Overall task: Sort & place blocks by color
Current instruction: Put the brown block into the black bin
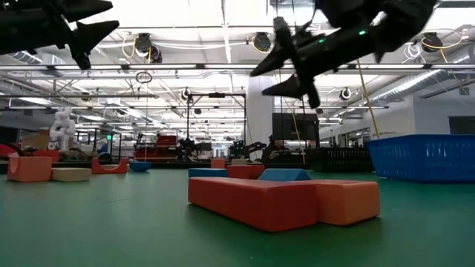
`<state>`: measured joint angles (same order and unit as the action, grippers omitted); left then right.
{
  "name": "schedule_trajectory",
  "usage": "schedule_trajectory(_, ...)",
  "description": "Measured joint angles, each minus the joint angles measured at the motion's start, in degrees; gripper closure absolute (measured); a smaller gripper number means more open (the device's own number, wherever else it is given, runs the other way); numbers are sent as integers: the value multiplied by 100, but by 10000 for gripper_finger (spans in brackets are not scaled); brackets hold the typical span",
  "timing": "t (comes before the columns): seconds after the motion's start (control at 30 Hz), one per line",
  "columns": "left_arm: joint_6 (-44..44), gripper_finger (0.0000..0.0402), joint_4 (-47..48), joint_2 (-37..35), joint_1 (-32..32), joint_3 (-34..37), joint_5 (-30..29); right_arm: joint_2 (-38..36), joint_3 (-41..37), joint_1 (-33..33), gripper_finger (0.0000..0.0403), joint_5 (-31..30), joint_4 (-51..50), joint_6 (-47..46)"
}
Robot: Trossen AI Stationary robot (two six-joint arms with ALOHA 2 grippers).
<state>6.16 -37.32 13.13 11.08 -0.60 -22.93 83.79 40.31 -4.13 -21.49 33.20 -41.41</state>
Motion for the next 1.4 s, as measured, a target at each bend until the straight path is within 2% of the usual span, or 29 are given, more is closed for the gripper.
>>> schedule_trajectory(0.2,806,220,480,1,-220,0,-318,608,405,-337,177,52,-186,-699)
schedule_trajectory(0.3,1010,220,581,53,-386,0,-549,835,477,-481,177,53,-288,-1166)
schedule_trajectory(0.43,1228,220,582,187,-624,0,-574,1211,617,-592,177,22,-263,-1488)
schedule_trajectory(0.6,1561,220,592,374,-847,0,-573,1799,1131,-657,177,18,-472,-1642)
schedule_trajectory(0.7,1565,220,592,453,-928,0,-571,2092,1642,-705,177,-12,-1145,-1536)
schedule_trajectory(0.8,1557,220,599,494,-958,0,-563,2273,2098,-721,177,-333,-2131,-1484)
schedule_trajectory(0.9,1495,220,608,492,-956,0,-563,2396,2448,-721,177,-744,-2675,-1489)
schedule_trajectory(1.3,1343,220,663,494,-956,0,-546,3239,3039,-732,177,-1581,-2735,-1365)
schedule_trajectory(1.4,1336,220,695,494,-956,0,-545,3315,3060,-732,177,-1607,-2677,-1430)
